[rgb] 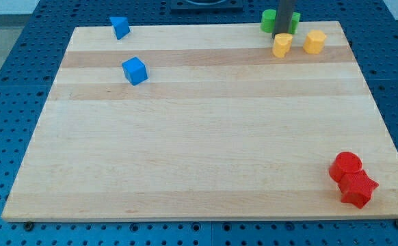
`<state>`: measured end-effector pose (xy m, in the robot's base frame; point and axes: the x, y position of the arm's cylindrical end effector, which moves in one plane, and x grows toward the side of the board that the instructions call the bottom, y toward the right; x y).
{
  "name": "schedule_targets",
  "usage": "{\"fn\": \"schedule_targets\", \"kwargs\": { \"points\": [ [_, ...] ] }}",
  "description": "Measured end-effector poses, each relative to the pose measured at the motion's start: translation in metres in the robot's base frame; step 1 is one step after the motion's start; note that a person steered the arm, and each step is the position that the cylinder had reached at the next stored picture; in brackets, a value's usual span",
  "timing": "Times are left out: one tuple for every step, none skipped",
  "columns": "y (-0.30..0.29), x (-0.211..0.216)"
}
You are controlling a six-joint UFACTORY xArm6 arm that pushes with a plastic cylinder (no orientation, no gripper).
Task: Slightly move the yellow hexagon towards right
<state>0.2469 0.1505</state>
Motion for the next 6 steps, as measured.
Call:
{"fn": "schedule_targets", "kwargs": {
  "points": [
    [0.0,0.024],
    [0.0,0.03],
    [-0.002,0.02],
    [0.001,0.0],
    [0.035,-0.001],
    [0.072,-0.001]
  ]
}}
